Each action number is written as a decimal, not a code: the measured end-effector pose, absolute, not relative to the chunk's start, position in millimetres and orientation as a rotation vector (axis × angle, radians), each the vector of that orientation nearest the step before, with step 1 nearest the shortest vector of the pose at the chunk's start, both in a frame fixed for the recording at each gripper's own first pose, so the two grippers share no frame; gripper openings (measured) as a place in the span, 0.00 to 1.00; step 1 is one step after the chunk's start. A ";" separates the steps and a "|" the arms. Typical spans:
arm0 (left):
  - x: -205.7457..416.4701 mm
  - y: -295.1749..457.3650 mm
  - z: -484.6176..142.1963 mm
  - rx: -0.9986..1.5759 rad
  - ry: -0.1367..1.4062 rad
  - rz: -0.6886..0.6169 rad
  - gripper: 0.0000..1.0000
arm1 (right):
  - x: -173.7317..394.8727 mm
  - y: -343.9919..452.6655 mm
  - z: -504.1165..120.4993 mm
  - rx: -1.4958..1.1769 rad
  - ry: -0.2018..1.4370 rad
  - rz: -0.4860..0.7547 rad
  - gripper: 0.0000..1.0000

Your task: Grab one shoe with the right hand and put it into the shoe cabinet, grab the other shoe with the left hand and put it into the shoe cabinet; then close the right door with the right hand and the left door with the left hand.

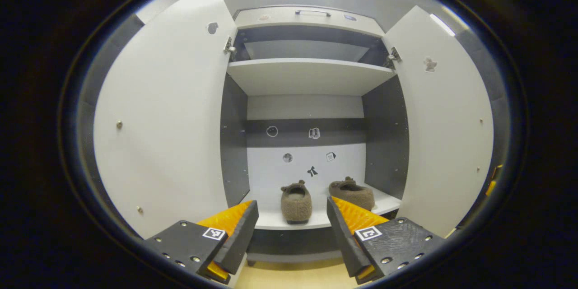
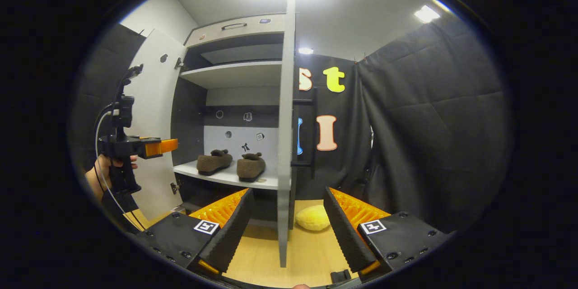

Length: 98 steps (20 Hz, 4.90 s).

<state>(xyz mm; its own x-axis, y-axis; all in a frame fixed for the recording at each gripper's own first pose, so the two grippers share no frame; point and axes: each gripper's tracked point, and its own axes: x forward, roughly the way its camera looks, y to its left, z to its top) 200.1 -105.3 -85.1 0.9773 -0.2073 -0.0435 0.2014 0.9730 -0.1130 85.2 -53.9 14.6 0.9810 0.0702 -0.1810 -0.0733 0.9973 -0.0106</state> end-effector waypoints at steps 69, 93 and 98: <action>167.9 206.4 -95.3 -0.185 0.048 0.062 0.91 | 175.9 42.8 51.9 0.000 0.099 0.014 0.92; 151.3 137.2 -70.1 -0.060 0.040 0.094 0.91 | 158.7 -32.5 24.0 -0.030 0.157 0.048 0.95; 149.4 114.1 -66.2 -0.061 0.036 0.081 0.91 | 155.9 -46.6 20.5 -0.030 0.163 0.047 0.95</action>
<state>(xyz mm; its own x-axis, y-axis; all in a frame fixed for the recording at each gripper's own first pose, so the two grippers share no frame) 149.4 114.1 -66.2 0.9961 0.0797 -0.0388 -0.0820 0.9949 -0.0596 155.9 -46.6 20.5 0.9856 0.0446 -0.1632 -0.0495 0.9984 -0.0260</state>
